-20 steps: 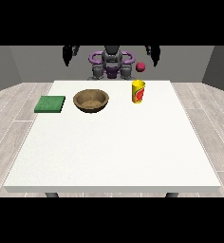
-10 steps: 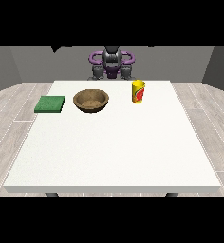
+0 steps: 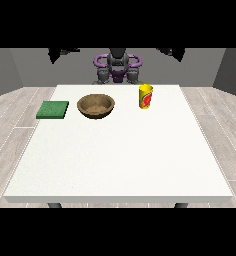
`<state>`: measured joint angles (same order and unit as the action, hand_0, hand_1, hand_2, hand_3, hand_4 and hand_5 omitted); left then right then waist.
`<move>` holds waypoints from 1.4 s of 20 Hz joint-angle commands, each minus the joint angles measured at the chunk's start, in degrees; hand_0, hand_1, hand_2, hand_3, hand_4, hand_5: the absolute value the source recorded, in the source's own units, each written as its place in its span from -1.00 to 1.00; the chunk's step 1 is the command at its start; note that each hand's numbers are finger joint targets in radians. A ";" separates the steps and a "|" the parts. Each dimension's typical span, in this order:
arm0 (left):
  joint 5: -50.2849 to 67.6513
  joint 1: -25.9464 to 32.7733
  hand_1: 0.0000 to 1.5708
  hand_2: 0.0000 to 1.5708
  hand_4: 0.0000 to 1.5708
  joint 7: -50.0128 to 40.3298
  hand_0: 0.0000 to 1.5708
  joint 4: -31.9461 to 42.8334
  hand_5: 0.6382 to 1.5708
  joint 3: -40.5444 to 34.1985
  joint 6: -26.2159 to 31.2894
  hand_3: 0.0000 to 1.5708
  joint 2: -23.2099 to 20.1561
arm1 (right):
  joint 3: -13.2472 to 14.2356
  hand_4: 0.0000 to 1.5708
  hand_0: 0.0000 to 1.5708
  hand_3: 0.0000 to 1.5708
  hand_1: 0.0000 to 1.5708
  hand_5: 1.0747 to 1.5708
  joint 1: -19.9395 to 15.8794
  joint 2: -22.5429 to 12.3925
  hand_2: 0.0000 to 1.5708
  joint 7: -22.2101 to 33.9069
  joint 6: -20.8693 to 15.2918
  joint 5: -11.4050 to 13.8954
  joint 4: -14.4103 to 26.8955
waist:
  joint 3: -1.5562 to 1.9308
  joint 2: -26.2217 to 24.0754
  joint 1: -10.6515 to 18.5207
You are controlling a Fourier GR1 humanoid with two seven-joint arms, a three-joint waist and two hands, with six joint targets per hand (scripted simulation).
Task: Pick the cup and pour the ball into the bowl, then pick the bowl and place it on the pad
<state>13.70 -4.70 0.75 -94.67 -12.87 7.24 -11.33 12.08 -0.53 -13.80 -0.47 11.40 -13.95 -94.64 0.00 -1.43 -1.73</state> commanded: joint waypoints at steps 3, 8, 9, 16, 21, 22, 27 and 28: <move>-4.34 -3.41 -1.00 -1.00 -1.00 12.67 -1.00 9.09 0.91 -0.65 -1.21 -1.00 2.15 | 0.32 -1.00 -1.00 -1.00 -1.00 1.00 -3.02 0.43 -1.00 -6.23 2.31 0.57 3.27 | -0.01 7.07 -1.75; -9.36 -1.08 -1.00 -1.00 -1.00 25.03 -1.00 16.08 0.90 2.61 -1.54 -1.00 5.88 | 0.15 -1.00 -1.00 -1.00 -1.00 1.00 -3.41 1.63 -1.00 -10.78 1.29 3.69 6.77 | -0.02 9.17 -1.10; -10.29 -2.00 -1.00 -1.00 -1.00 24.36 -1.00 18.16 0.89 3.97 -3.18 -1.00 7.62 | 0.68 -1.00 -1.00 -1.00 -1.00 1.00 -5.54 0.58 -1.00 -7.19 1.54 2.02 6.21 | -0.02 8.42 -1.39; -12.83 -8.43 -1.00 -1.00 -1.00 37.42 -1.00 33.02 0.91 2.02 -7.10 -1.00 8.59 | 2.31 -1.00 -1.00 -1.00 -1.00 1.00 -6.72 -0.25 -1.00 -13.54 4.06 2.29 11.03 | -0.02 12.91 -3.40; -12.84 -11.92 -1.00 -1.00 -1.00 42.32 -1.00 44.77 0.89 0.72 -8.10 -1.00 8.45 | 0.44 -1.00 -1.00 -1.00 -1.00 1.00 -5.42 0.82 -1.00 -13.76 4.93 3.44 10.54 | -0.02 11.56 -4.38; -12.43 -14.17 -1.00 -1.00 -1.00 42.78 -1.00 46.74 0.89 -0.02 -8.00 -1.00 7.29 | 3.29 -1.00 -1.00 -1.00 -1.00 1.00 -7.94 -1.12 -1.00 -11.72 4.97 1.19 13.32 | -0.02 11.66 -3.70; -11.86 -17.62 -1.00 -1.00 -1.00 49.95 -1.00 56.46 0.89 -2.73 -7.93 -1.00 5.03 | 1.32 -1.00 -1.00 -1.00 -1.00 1.00 -6.81 -0.13 -1.00 -14.11 5.39 3.15 10.76 | -0.04 14.32 -5.97; -11.87 -19.06 -1.00 -1.00 -1.00 50.97 -1.00 58.32 0.89 -2.95 -8.93 -1.00 5.22 | -0.01 -1.00 -1.00 -1.00 -1.00 1.00 -6.82 1.69 -1.00 -11.52 4.38 2.62 9.35 | -0.04 13.24 -5.94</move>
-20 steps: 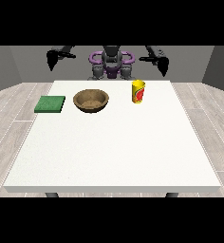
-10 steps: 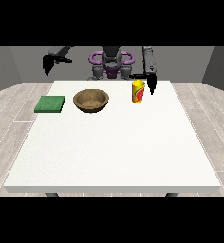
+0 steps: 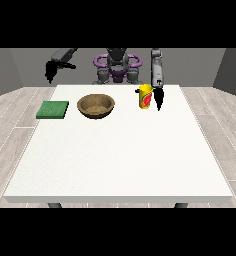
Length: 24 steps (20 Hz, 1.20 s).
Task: Pick the cup and pour the ball into the bowl, then pick the bowl and place it on the pad
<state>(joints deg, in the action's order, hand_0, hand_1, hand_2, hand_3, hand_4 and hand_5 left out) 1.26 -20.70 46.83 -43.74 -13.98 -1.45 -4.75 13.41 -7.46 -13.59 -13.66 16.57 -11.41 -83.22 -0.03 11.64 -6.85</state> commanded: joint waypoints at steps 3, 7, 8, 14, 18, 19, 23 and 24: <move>-0.59 -4.59 -1.00 -1.00 -1.00 4.55 -1.00 8.10 0.90 0.21 -1.12 -1.00 0.00 | 2.20 -1.00 -1.00 -1.00 -1.00 1.00 -2.25 -2.25 -1.00 -3.69 2.95 -0.67 5.76 | 0.01 1.23 0.33; 0.99 -6.66 -1.00 -1.00 -0.03 5.99 -1.00 11.76 0.46 -1.70 -3.62 -1.00 0.20 | 1.22 -1.00 -1.00 -1.00 -1.00 1.00 -0.98 -1.36 -1.00 -3.74 2.34 0.41 4.51 | 0.00 -0.03 -0.48; -6.18 -3.78 0.30 0.40 0.87 7.55 0.30 9.87 -0.71 2.69 -9.70 0.13 -0.22 | 1.92 -1.00 -1.00 -1.00 -1.00 1.00 -3.05 -2.70 -1.00 -0.85 2.50 -1.08 3.70 | 0.01 1.37 -2.03; -8.23 -1.67 0.68 1.00 0.88 12.34 0.68 11.56 0.31 0.95 -21.13 1.00 2.11 | 3.10 -1.00 -1.00 -1.00 -1.00 1.00 -0.78 -4.92 -1.00 -2.74 5.45 -2.01 1.90 | -0.03 3.06 -5.44; -11.39 2.07 0.68 1.00 0.90 3.05 0.68 7.29 0.33 5.86 -17.64 1.00 0.92 | 7.26 -1.00 -1.00 -1.00 -1.00 1.00 0.74 -8.33 -1.00 -1.52 7.26 -3.58 10.32 | 0.09 -6.86 0.31; -14.10 -2.11 0.67 1.00 0.90 -1.07 0.67 7.00 0.37 8.31 -20.14 1.00 1.74 | 5.54 -1.00 -1.00 -1.00 -1.00 0.99 -2.59 -6.41 -1.00 2.71 3.47 -2.51 10.40 | 0.07 -7.34 1.69; -20.64 -5.94 0.80 1.00 1.00 -10.67 0.80 5.61 0.48 9.36 -22.11 1.00 -11.80 | 4.83 -1.00 -1.00 -1.00 -1.00 0.99 0.16 -5.53 -1.00 2.46 4.05 -1.96 11.61 | 0.28 -12.83 2.38; -22.61 -5.22 0.83 1.00 1.00 -13.27 0.83 6.35 0.46 10.95 -21.20 1.00 -13.16 | 4.32 -1.00 -1.00 -1.00 -1.00 0.99 1.73 -5.53 -1.00 2.40 4.26 -1.10 11.66 | 0.25 -14.64 2.43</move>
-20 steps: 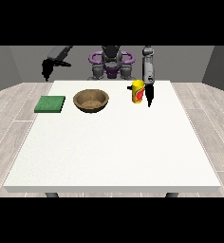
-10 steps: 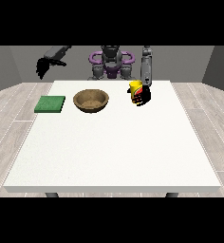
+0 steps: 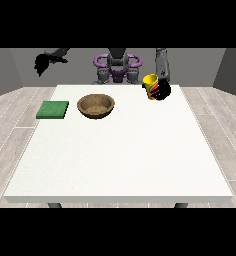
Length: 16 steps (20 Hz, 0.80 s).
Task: Pick the cup and pour the ball into the bowl, then pick the bowl and place it on the pad
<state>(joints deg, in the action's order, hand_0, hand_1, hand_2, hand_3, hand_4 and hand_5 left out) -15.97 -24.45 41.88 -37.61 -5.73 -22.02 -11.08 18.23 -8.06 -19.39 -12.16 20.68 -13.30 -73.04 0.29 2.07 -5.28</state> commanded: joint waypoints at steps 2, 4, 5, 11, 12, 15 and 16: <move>-7.13 -9.23 0.85 1.00 1.00 -13.58 0.85 -1.18 0.40 2.58 0.01 1.00 -11.54 | 0.66 -1.00 -1.00 -1.00 -1.00 0.99 -0.28 0.22 -1.00 -2.76 -0.66 1.27 4.17 | -0.02 -1.45 1.99; -9.10 -11.42 0.86 1.00 1.00 -18.47 0.86 -0.58 0.38 3.45 0.68 1.00 -12.93 | 1.50 -1.00 -1.00 -1.00 -1.00 0.99 -1.16 -1.29 -1.00 -0.92 0.68 -0.22 4.87 | -0.16 -2.09 1.00; -11.86 -10.44 0.86 1.00 1.00 -22.20 0.86 -1.37 0.41 6.75 0.04 1.00 -9.83 | -1.08 -1.00 -1.00 -1.00 -1.00 0.99 1.75 2.51 -1.00 -2.17 -1.38 2.53 5.62 | -0.17 -5.49 2.26; -20.55 -16.22 0.90 1.00 0.95 -32.88 0.90 -2.53 0.39 11.13 -5.06 1.00 -6.00 | 1.00 -1.00 -1.00 -1.00 -1.00 0.99 -2.63 -1.28 -1.00 -2.13 2.02 0.23 8.58 | -0.25 -2.07 0.81; -20.37 -17.29 0.90 1.00 0.95 -33.51 0.90 -1.88 0.39 10.15 -4.21 1.00 -6.91 | 1.13 -1.00 -1.00 -1.00 -1.00 0.99 -2.02 -1.66 -1.00 -3.48 4.13 -0.71 7.61 | -0.26 -1.30 -1.23; -24.57 -17.82 0.90 1.00 0.95 -38.02 0.90 -3.46 0.39 12.37 -5.23 1.00 -5.25 | 0.88 -1.00 -1.00 -1.00 -1.00 0.99 -0.36 -0.73 -1.00 -6.09 3.67 0.67 9.25 | -0.26 -2.30 -0.47; -28.20 -19.69 0.90 1.00 0.92 -43.27 0.90 -2.22 0.35 14.98 -7.31 1.00 -2.65 | -0.64 -1.00 -1.00 -1.00 -1.00 0.99 -2.07 0.33 -1.00 -2.35 2.13 1.02 8.18 | -0.25 -4.01 -1.28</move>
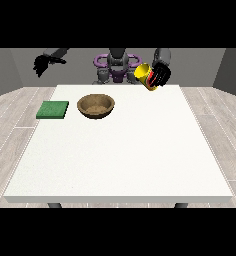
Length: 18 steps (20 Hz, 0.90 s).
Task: Pick the cup and pour the ball into the bowl, then pick the bowl and place it on the pad
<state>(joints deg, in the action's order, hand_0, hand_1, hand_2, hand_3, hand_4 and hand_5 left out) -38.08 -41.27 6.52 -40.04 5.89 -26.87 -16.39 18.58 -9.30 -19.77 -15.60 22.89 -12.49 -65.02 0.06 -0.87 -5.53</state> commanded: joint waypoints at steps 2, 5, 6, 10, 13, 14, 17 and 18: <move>-11.03 -3.29 0.91 1.00 0.92 -11.93 0.91 1.00 0.30 6.70 -3.82 1.00 4.53 | 1.23 -1.00 -1.00 -1.00 -1.00 1.00 -2.41 -2.74 -1.00 3.55 1.97 -2.01 1.88 | 0.00 -1.79 -1.05; -18.25 -8.48 0.96 1.00 1.00 -17.52 0.96 1.72 0.13 10.82 -0.93 1.00 3.12 | 0.94 -1.00 -1.00 -1.00 -1.00 0.99 -0.93 -1.26 -1.00 -1.31 1.96 -0.48 4.22 | 0.12 -1.90 -0.66; -19.73 -7.41 0.99 1.00 1.00 -18.44 0.99 2.33 0.22 11.98 -0.04 1.00 3.64 | -0.23 -1.00 -1.00 -1.00 -1.00 1.00 0.58 -0.58 -1.00 0.26 2.51 -0.36 3.19 | 0.05 -4.29 -1.62; -29.60 -11.69 0.96 1.00 0.89 -23.06 0.96 3.04 0.49 18.45 0.92 1.00 5.23 | 0.50 -1.00 -1.00 -1.00 -1.00 1.00 -0.35 -0.59 -1.00 -3.97 1.85 0.72 5.35 | 0.07 -1.67 -1.05; -35.19 -12.76 0.90 1.00 0.92 -24.25 0.90 4.32 0.45 24.12 6.67 1.00 7.29 | 1.09 -1.00 -1.00 -1.00 -1.00 1.00 -0.57 -2.39 -1.00 -1.69 3.27 -0.19 6.53 | 0.07 -3.85 -1.55; -36.47 -16.58 0.89 1.00 1.00 -24.98 0.89 4.00 0.21 25.46 9.75 1.00 9.46 | 2.06 -1.00 -1.00 -1.00 -1.00 1.00 -3.20 -3.61 -1.00 -2.25 3.34 -0.58 7.88 | 0.12 -1.70 -1.13; -41.70 -13.08 0.90 1.00 1.00 -26.01 0.90 6.36 -0.18 29.90 10.55 1.00 10.55 | 0.31 -1.00 -1.00 -1.00 -1.00 1.00 -1.89 -2.16 -1.00 -1.41 4.28 -0.40 6.21 | -0.01 -2.46 -2.83; -44.51 -16.10 0.92 1.00 1.00 -26.00 0.92 7.33 -0.13 32.25 13.52 1.00 10.15 | 0.22 -1.00 -1.00 -1.00 -1.00 1.00 -3.83 -1.80 -1.00 0.67 3.68 -1.04 6.38 | 0.02 -3.14 -3.18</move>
<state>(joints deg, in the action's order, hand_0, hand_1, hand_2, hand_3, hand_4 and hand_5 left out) -75.64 -55.41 -18.47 -34.77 32.15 -17.84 -7.34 19.30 -11.65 -22.03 -16.77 26.37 -12.94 -58.73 0.12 -3.43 -7.81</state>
